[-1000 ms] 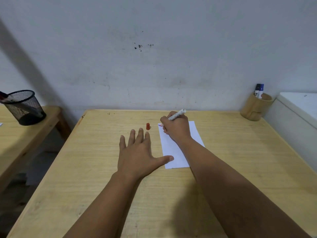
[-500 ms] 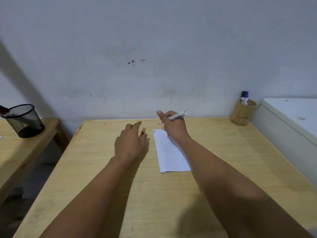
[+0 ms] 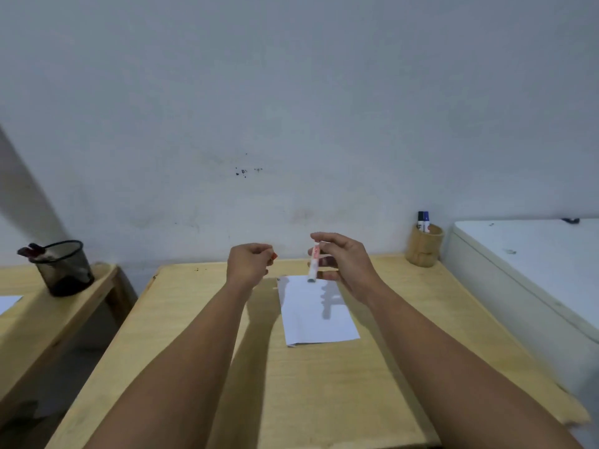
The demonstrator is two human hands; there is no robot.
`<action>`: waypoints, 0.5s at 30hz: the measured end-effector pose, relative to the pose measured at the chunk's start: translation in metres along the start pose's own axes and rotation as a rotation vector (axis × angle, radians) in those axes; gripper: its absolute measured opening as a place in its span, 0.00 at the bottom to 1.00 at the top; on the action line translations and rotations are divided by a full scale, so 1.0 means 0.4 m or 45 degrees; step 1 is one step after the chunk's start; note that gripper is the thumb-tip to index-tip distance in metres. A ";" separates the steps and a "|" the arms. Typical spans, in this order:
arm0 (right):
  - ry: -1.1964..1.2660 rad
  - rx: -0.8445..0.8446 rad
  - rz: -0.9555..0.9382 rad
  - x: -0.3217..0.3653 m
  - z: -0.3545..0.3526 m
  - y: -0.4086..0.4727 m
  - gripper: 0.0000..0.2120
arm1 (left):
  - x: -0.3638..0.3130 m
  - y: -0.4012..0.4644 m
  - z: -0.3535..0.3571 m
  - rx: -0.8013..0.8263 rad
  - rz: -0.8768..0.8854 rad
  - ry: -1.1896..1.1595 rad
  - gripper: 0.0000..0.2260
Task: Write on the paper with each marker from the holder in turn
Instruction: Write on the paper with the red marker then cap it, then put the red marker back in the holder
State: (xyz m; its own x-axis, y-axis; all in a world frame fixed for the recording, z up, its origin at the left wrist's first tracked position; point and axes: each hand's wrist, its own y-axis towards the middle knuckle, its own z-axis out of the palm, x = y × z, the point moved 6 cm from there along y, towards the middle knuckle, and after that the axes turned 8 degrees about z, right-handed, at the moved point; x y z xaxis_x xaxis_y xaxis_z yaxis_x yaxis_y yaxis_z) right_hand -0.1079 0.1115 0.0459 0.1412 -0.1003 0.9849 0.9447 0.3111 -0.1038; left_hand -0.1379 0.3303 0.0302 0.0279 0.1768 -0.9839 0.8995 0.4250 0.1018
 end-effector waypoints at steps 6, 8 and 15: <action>-0.403 -0.030 -0.075 0.030 -0.002 -0.079 0.10 | -0.151 -0.051 0.052 0.090 0.041 -0.212 0.05; -0.370 -0.032 -0.104 0.042 -0.015 -0.099 0.06 | -0.178 -0.068 0.071 0.116 0.049 -0.223 0.05; -0.450 -0.137 -0.197 0.076 -0.073 -0.149 0.11 | -0.246 -0.123 0.135 0.202 0.052 -0.255 0.05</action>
State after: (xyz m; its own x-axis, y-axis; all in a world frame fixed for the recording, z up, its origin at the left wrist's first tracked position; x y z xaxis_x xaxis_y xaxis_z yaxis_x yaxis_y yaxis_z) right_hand -0.1510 0.0623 0.0780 -0.0978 0.1992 0.9751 0.9750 0.2154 0.0538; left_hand -0.1613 0.2440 0.1139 0.1374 0.0053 -0.9905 0.9525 0.2738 0.1336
